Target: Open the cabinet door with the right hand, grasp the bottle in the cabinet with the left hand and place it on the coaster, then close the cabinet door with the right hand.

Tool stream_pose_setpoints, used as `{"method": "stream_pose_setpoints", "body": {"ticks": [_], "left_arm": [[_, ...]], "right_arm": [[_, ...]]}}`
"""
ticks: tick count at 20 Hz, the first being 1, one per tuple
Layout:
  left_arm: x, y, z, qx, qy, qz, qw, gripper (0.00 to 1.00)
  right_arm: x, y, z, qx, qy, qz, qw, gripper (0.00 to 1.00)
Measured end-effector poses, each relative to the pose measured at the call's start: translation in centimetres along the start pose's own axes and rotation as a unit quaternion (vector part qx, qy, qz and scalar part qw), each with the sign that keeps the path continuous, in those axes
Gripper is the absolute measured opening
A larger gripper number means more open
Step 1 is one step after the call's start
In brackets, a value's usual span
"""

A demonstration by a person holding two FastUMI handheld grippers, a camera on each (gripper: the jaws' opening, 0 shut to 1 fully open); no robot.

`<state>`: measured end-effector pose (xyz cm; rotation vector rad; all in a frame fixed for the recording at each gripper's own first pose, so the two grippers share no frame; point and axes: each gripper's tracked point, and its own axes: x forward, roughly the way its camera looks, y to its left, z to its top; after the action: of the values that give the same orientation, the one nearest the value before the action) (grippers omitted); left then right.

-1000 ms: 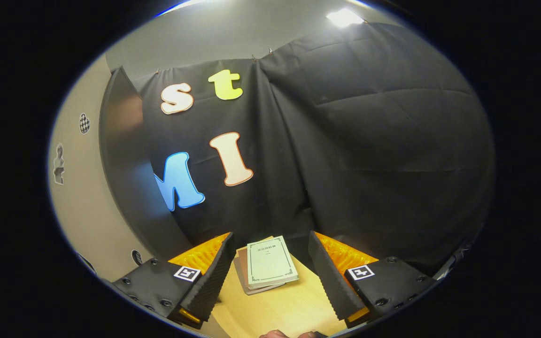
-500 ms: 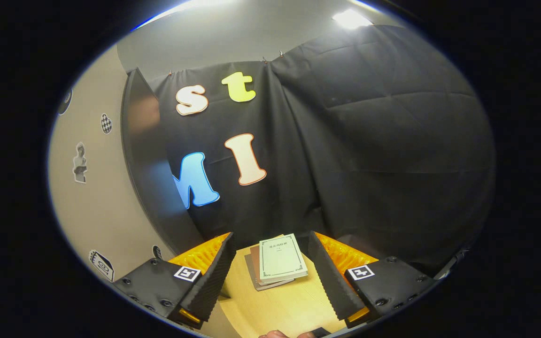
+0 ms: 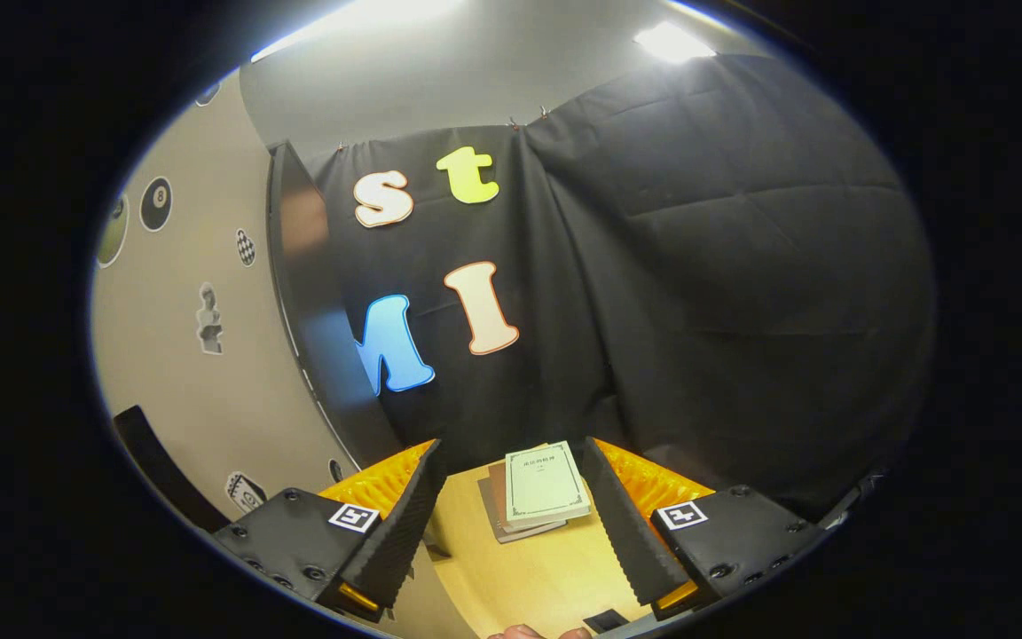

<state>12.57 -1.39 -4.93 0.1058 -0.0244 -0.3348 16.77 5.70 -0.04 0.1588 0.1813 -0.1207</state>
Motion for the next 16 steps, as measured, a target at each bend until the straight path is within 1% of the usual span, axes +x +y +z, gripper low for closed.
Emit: {"method": "stream_pose_setpoints", "body": {"ticks": [4, 8, 9, 12, 13, 15, 16], "left_arm": [[-3.3, 3.1, -4.8, -0.015, 0.007, 0.028, 0.999, 0.70], [-5.5, 5.0, -11.5, -0.031, 0.040, 0.065, 0.997, 0.70], [-5.9, 5.3, -13.1, -0.033, 0.046, 0.076, 0.996, 0.71], [-6.4, 6.3, -17.7, -0.033, 0.073, 0.111, 0.991, 0.70], [-6.1, 6.6, -18.8, -0.031, 0.079, 0.122, 0.989, 0.71], [-6.4, 6.7, -21.6, -0.029, 0.093, 0.139, 0.986, 0.72], [-6.6, 6.7, -22.7, -0.029, 0.097, 0.147, 0.984, 0.71]], "right_arm": [[-3.0, 0.0, -1.2, -0.003, 0.010, -0.015, 1.000, 0.98], [-4.7, -0.8, -0.2, -0.014, 0.006, -0.034, 0.999, 0.98], [-4.9, -1.1, 0.2, -0.016, 0.003, -0.041, 0.999, 0.98], [-4.8, -2.0, 1.0, -0.017, -0.010, -0.059, 0.998, 0.98], [-4.4, -2.3, 1.1, -0.016, -0.012, -0.063, 0.998, 0.98], [-3.7, -2.9, 0.9, -0.013, -0.006, -0.072, 0.997, 0.98], [-3.3, -3.3, 0.8, -0.011, -0.002, -0.076, 0.997, 0.98]]}}
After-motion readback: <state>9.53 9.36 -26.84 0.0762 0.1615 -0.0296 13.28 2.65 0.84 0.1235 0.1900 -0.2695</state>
